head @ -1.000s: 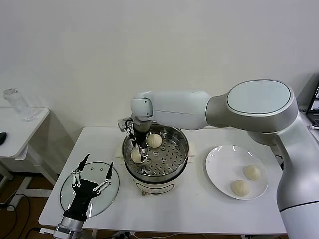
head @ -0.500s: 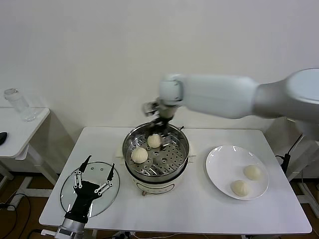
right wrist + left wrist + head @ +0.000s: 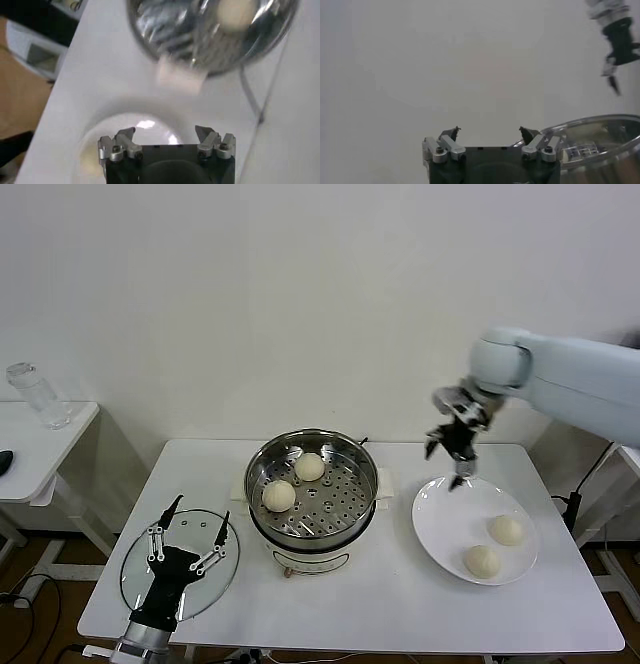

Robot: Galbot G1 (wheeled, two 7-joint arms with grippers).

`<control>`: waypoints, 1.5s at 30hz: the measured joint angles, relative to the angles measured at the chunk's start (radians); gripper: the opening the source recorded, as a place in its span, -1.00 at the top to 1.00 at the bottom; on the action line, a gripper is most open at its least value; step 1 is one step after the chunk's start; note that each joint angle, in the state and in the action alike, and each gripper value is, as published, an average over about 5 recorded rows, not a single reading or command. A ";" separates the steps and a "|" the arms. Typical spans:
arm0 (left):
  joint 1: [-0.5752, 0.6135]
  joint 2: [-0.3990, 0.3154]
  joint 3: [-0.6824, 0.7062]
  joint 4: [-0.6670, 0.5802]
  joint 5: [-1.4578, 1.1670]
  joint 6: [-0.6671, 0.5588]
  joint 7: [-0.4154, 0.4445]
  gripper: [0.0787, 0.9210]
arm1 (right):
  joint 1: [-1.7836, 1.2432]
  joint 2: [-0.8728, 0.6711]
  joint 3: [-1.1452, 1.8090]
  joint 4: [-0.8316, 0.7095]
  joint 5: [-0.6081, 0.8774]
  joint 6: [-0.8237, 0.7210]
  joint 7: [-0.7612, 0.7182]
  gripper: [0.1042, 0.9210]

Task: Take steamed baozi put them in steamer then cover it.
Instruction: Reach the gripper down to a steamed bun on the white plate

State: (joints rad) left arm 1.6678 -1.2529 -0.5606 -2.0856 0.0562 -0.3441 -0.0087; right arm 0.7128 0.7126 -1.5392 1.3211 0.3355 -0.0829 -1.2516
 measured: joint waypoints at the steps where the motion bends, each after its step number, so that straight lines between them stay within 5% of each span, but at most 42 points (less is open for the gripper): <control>1: 0.001 0.000 0.000 0.000 0.001 0.000 0.000 -0.77 | -0.017 -0.015 0.005 -0.001 -0.013 0.005 -0.001 -0.76; 45: 0.017 0.008 -0.045 0.013 0.002 -0.014 -0.001 -0.77 | -0.447 -0.051 0.204 -0.150 -0.168 0.061 0.070 -0.67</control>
State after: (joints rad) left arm 1.6846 -1.2454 -0.6054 -2.0721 0.0585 -0.3586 -0.0098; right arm 0.2654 0.6617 -1.3357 1.1711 0.1675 -0.0215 -1.1820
